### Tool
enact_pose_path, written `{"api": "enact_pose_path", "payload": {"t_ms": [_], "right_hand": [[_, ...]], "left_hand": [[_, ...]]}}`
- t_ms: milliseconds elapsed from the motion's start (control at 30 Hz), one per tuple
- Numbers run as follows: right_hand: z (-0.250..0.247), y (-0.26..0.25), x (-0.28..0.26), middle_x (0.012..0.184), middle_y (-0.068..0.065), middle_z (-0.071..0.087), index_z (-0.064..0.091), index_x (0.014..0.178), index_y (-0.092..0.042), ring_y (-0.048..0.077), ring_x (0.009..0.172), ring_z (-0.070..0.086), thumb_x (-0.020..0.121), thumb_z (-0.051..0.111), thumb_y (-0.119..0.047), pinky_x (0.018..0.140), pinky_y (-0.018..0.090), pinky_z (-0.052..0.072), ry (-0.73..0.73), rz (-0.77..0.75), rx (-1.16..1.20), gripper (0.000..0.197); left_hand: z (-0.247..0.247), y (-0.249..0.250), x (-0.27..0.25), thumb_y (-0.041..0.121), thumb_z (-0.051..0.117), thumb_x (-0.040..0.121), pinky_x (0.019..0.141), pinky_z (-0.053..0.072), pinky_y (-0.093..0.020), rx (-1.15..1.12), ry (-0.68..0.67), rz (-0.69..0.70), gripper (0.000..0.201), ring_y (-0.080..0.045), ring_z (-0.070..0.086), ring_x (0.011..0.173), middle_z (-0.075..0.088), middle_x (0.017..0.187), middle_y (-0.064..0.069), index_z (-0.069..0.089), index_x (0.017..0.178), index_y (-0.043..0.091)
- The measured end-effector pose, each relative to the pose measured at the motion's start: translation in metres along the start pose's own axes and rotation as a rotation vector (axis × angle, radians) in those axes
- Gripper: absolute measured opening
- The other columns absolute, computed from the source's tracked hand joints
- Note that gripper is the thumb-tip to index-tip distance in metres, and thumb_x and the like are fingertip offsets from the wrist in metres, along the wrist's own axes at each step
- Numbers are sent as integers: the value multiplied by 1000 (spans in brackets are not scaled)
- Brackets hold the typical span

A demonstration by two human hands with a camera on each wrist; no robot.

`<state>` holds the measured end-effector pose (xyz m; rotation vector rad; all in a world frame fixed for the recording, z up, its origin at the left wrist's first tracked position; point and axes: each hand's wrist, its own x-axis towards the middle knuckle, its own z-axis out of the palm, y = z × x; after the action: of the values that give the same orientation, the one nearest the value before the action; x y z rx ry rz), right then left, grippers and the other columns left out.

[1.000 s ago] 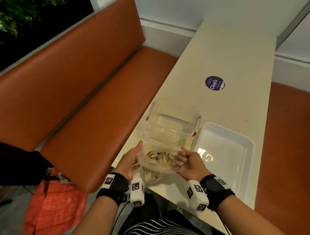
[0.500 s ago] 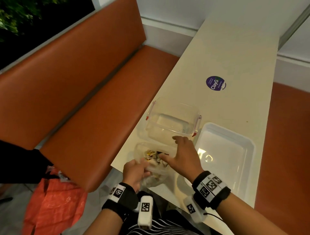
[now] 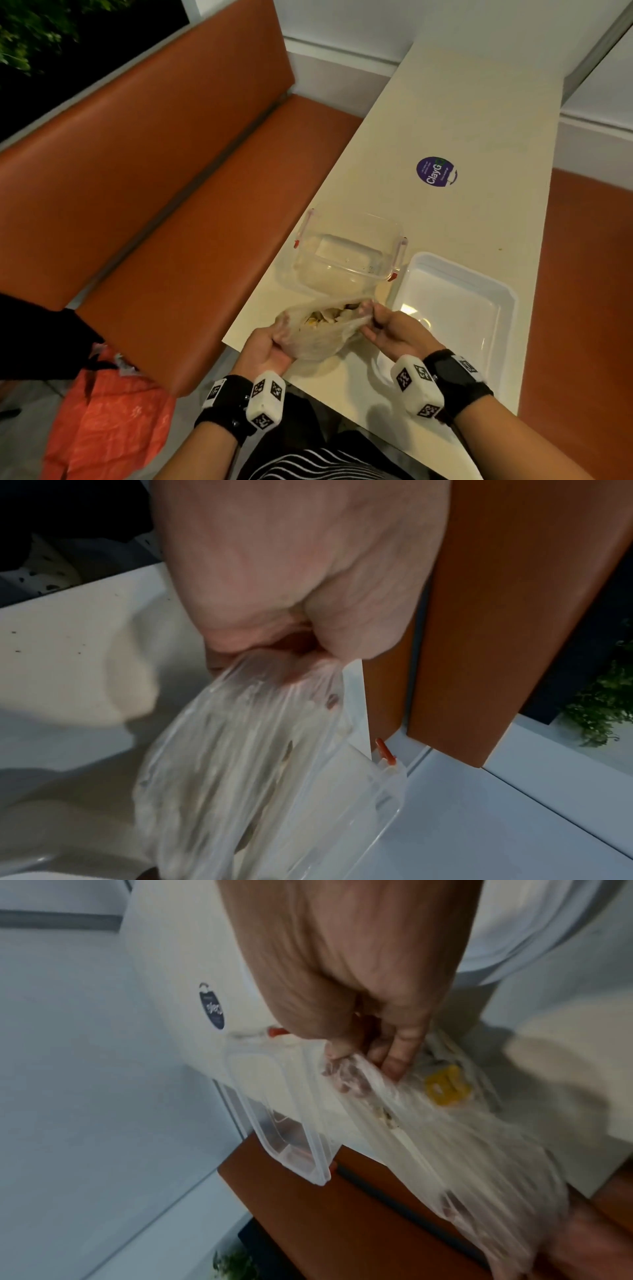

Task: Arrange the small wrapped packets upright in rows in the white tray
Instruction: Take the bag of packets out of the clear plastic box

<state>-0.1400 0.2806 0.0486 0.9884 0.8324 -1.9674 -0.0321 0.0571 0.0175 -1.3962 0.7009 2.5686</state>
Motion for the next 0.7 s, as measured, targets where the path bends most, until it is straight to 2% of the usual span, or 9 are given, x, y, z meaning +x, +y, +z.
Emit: {"api": "enact_pose_path", "payload": {"t_ms": [133, 233, 333, 400, 467, 533, 567, 633, 700], "right_hand": [[-6, 6, 2, 85, 16, 61, 57, 106, 4, 23, 78, 60, 100, 43, 9, 82, 46, 54, 37, 25, 258, 16], [-12, 12, 13, 70, 11, 52, 55, 89, -2, 19, 64, 49, 86, 46, 14, 96, 31, 52, 2, 53, 219, 18], [-15, 11, 23, 58, 2, 34, 52, 91, -7, 15, 47, 36, 101, 44, -4, 57, 26, 50, -13, 31, 149, 13], [-13, 11, 25, 56, -2, 27, 57, 110, -7, 13, 43, 30, 105, 44, -14, 42, 27, 41, -61, 20, 99, 16], [-13, 10, 27, 54, -4, 25, 56, 131, -7, 11, 41, 28, 106, 47, -17, 39, 25, 39, -90, 12, 47, 29], [-12, 9, 27, 55, -4, 25, 54, 138, -5, 11, 43, 27, 106, 51, -19, 40, 24, 38, -80, -15, -15, 35], [-13, 9, 27, 57, -4, 25, 54, 136, -7, 11, 45, 26, 105, 53, -19, 42, 23, 36, -70, -30, -39, 33], [-14, 10, 22, 59, -3, 25, 55, 123, -10, 12, 49, 26, 103, 57, -21, 47, 24, 35, -78, -54, -86, 23], [-13, 11, 14, 54, -1, 33, 58, 98, -10, 14, 49, 37, 99, 63, -28, 56, 26, 44, -97, -87, -186, 19]], "left_hand": [[13, 7, 1, 20, 67, 99, 95, 54, -61, 9, 70, -61, 14, -43, 77, 94, 75, 115, -27, 67, 104, 7], [10, 19, 13, 32, 82, 85, 59, 57, -32, 1, 86, -113, 29, -25, 68, 59, 75, 83, -18, 71, 84, 4], [10, 27, 17, 37, 82, 83, 43, 35, -24, 50, 18, -95, 40, -16, 44, 38, 44, 49, 2, 53, 63, 19], [9, 27, 17, 29, 78, 82, 44, 38, -22, 78, 12, -27, 47, -14, 36, 32, 33, 41, 5, 44, 52, 20], [16, 31, 8, 24, 81, 81, 66, 55, -34, 106, -40, -11, 41, -18, 52, 44, 45, 48, 1, 52, 54, 18], [18, 34, 2, 33, 89, 77, 83, 58, -43, 309, 2, 52, 30, -25, 68, 77, 66, 81, -7, 69, 84, 11], [15, 34, 2, 41, 91, 76, 89, 57, -45, 474, 59, 86, 45, -28, 70, 95, 69, 100, -8, 70, 103, 11], [15, 29, 0, 53, 93, 70, 92, 57, -44, 797, 168, 162, 67, -28, 67, 108, 69, 116, -5, 64, 119, 18], [19, 20, -5, 48, 93, 75, 79, 62, -43, 973, 236, 237, 61, -26, 69, 99, 68, 115, -3, 61, 119, 21]]}}
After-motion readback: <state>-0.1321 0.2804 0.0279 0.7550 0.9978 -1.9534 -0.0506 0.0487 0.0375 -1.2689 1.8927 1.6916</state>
